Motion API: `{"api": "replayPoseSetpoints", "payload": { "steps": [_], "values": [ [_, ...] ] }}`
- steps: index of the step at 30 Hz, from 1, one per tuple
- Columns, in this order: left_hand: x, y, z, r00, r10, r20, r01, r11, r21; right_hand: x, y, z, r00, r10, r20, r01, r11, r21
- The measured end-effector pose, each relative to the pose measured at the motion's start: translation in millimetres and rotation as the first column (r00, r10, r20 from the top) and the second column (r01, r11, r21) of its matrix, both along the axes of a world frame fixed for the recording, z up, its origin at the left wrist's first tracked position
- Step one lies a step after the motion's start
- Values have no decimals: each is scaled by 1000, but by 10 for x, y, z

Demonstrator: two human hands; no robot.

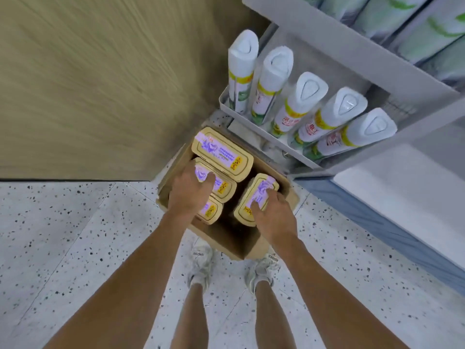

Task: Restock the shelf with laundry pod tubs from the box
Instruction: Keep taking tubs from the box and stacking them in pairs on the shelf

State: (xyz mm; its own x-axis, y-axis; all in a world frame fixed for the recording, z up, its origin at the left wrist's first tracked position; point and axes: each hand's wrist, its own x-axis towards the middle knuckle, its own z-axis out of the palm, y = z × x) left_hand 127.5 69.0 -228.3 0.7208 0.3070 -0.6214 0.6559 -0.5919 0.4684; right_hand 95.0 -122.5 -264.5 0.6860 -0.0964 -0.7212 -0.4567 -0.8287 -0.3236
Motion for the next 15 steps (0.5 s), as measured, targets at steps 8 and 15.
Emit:
{"api": "replayPoseSetpoints", "payload": {
  "steps": [8, 15],
  "values": [
    [506, 57, -990, 946, 287, -149, -311, 933, -180, -96, 295, -1019, 825, -536, -177, 543, 840, -14],
    [610, 57, -1620, 784, 549, -290, -621, 682, -386, 12, 363, -1733, 618, -749, -239, 757, 649, -76]
  ]
}}
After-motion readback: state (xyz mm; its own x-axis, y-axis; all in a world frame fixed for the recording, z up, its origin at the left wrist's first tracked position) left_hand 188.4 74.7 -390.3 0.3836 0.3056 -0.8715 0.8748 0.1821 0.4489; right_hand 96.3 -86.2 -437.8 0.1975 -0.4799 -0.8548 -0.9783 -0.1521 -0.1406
